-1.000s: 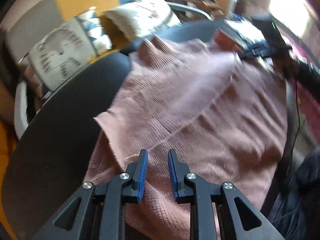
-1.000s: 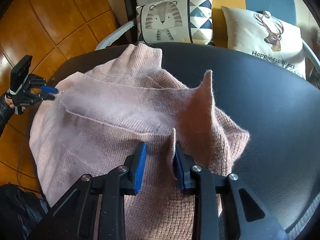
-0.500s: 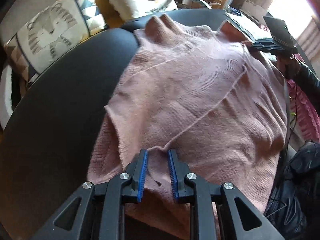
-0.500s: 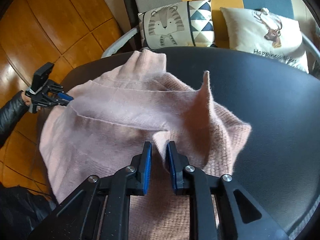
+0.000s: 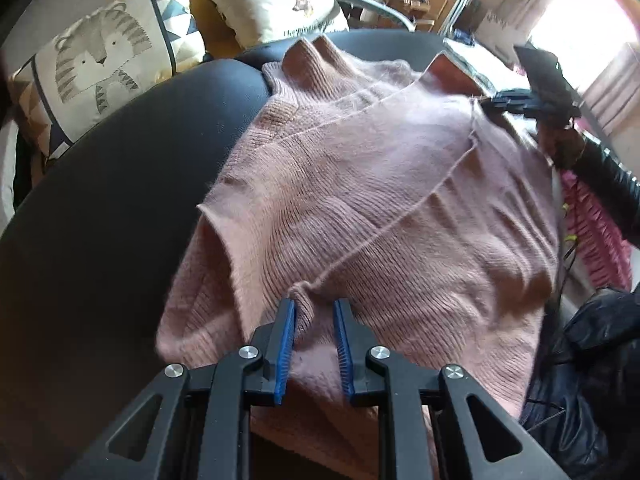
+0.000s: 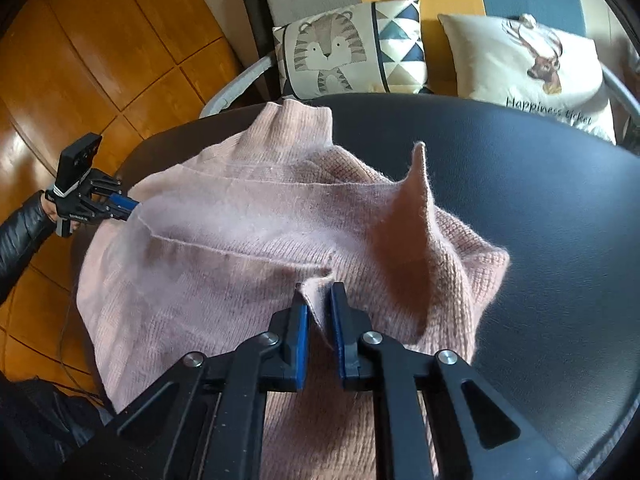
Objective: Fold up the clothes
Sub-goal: 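Grasp the sweater fold with the right gripper while the left gripper grasps the hem, then lift the gripped sweater with both grippers to fold it again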
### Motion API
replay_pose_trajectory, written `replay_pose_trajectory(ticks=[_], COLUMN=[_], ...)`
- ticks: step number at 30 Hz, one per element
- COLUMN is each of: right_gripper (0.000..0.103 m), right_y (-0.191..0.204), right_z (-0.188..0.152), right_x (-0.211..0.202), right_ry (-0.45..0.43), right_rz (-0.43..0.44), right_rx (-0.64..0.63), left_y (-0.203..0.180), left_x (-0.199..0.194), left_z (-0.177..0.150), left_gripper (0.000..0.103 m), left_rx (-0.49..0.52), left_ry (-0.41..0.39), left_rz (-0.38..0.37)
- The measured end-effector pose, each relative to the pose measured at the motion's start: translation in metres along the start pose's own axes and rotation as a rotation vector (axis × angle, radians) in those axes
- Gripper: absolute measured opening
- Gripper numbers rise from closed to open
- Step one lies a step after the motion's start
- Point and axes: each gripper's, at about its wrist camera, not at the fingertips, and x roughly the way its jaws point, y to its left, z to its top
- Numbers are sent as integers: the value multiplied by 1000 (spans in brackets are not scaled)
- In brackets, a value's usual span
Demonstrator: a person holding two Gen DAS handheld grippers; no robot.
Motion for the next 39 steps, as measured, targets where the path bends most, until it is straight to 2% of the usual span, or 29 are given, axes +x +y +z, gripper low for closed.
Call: replay_pose_trajectory(ticks=[13, 16, 21, 22, 23, 24, 26, 30, 35, 39], right_gripper=[13, 18, 18, 17, 11, 9, 5, 3, 3, 3], right_y=[1, 0, 0, 0, -1, 0, 2, 3, -1, -2], right_z=[5, 6, 4, 3, 3, 2, 1, -2, 2, 10], right_x=[5, 9, 11, 11, 10, 9, 6, -9, -32, -41], right_ry=[4, 8, 10, 10, 9, 5, -5, -61, -147, -192], right_rz=[48, 52, 40, 36, 31, 20, -1, -20, -55, -77], right_rx=[10, 24, 20, 21, 22, 18, 12, 34, 80, 108], left_y=[-2, 5, 6, 6, 5, 5, 1, -9, -9, -8], left_x=[7, 6, 7, 6, 5, 3, -1, -19, -58, -66], left_z=[-1, 0, -2, -3, -4, -5, -10, -19, -23, -13], left_gripper=[18, 18, 18, 18, 10, 4, 3, 2, 2, 2], left_rx=[-4, -46, -92, -102, -112, -133, -163, -199, -256, -258], left_ry=[-3, 4, -8, -16, -25, -43, -87, -178, -330, -373], left_rz=[24, 4, 1, 1, 1, -19, -43, -23, 34, 58])
